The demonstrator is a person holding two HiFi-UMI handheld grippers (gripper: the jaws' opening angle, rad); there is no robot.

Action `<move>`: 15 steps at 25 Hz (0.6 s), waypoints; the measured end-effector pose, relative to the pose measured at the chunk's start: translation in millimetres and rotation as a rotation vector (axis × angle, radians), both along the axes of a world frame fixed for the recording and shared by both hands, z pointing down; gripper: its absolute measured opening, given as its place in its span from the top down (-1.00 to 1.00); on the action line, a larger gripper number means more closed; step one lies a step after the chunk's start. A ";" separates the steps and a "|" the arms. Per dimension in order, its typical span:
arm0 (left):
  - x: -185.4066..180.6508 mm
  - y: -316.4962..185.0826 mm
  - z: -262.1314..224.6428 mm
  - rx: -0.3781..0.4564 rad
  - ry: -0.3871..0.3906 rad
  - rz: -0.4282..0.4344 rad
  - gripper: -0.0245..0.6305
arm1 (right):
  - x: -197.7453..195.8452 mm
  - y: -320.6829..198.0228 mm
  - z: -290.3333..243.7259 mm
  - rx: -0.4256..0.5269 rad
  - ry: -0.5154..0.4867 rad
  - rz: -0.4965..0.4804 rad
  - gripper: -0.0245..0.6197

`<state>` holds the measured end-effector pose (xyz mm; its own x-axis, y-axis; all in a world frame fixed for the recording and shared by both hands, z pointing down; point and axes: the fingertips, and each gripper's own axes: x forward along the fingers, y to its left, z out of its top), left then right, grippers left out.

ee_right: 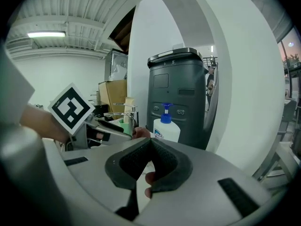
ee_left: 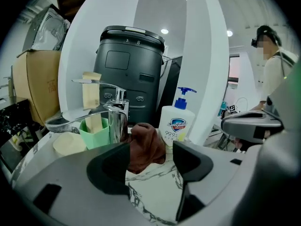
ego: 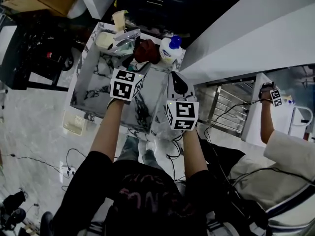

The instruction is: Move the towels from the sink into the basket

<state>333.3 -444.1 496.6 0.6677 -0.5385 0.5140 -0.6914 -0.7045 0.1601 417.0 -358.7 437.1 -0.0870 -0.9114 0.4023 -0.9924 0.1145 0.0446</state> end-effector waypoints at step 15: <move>37.2 -33.5 50.7 -0.059 -0.079 0.036 0.09 | 31.2 11.4 23.2 -0.052 0.031 0.062 0.88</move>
